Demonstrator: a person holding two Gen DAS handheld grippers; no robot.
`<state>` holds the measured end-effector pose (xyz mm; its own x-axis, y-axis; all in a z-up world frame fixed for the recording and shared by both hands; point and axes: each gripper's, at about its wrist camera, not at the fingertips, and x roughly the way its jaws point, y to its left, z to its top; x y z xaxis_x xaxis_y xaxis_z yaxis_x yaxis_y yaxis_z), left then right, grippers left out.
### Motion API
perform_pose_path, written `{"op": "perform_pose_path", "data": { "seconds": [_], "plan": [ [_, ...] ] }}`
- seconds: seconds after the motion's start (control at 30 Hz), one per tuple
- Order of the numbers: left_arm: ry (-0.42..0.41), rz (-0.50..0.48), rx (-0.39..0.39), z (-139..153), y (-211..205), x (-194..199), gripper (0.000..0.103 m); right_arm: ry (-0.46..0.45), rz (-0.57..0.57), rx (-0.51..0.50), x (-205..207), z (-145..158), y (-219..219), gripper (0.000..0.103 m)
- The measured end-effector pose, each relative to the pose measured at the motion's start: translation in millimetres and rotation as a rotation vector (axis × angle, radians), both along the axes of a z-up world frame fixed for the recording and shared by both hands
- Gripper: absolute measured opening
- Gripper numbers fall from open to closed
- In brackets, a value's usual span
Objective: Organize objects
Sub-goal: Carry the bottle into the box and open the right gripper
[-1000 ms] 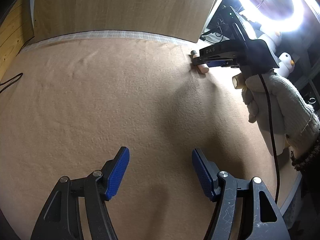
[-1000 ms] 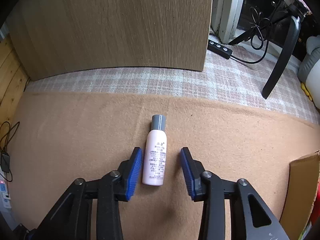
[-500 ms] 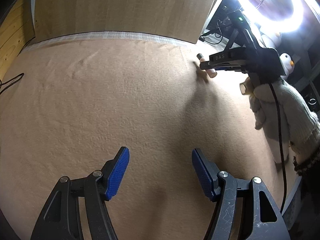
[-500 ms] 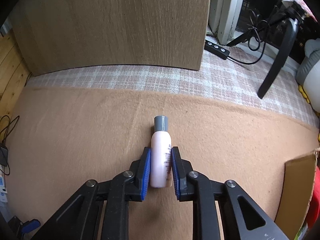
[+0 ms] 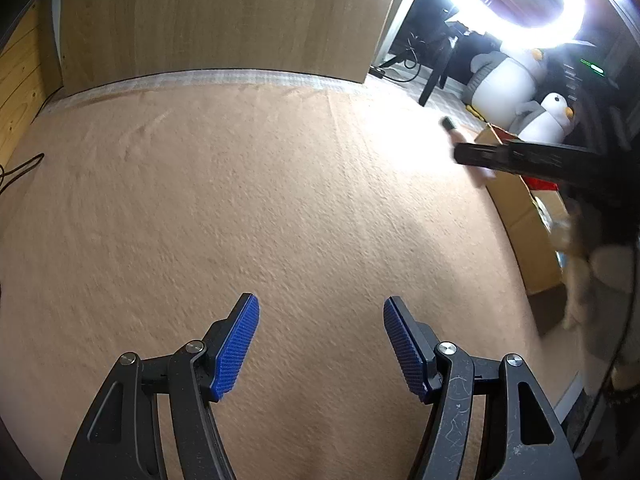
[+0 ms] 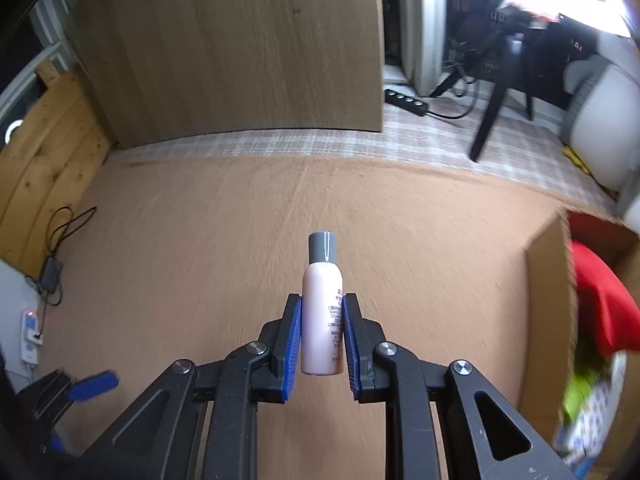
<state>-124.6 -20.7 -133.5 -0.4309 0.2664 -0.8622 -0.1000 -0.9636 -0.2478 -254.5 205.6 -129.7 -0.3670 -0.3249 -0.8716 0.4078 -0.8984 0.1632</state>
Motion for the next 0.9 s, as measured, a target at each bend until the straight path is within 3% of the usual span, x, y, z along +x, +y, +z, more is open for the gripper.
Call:
{"op": "perform_pose_path", "data": {
  "seconds": [0.4, 0.9],
  "plan": [
    [0.031, -0.031, -0.041, 20, 46, 24, 0.068, 0.065, -0.142, -0.052, 66, 27, 119, 0.018],
    [0.076, -0.087, -0.056, 46, 102, 45, 0.068, 0.107, -0.237, 0.004, 78, 28, 204, 0.018]
  ]
}}
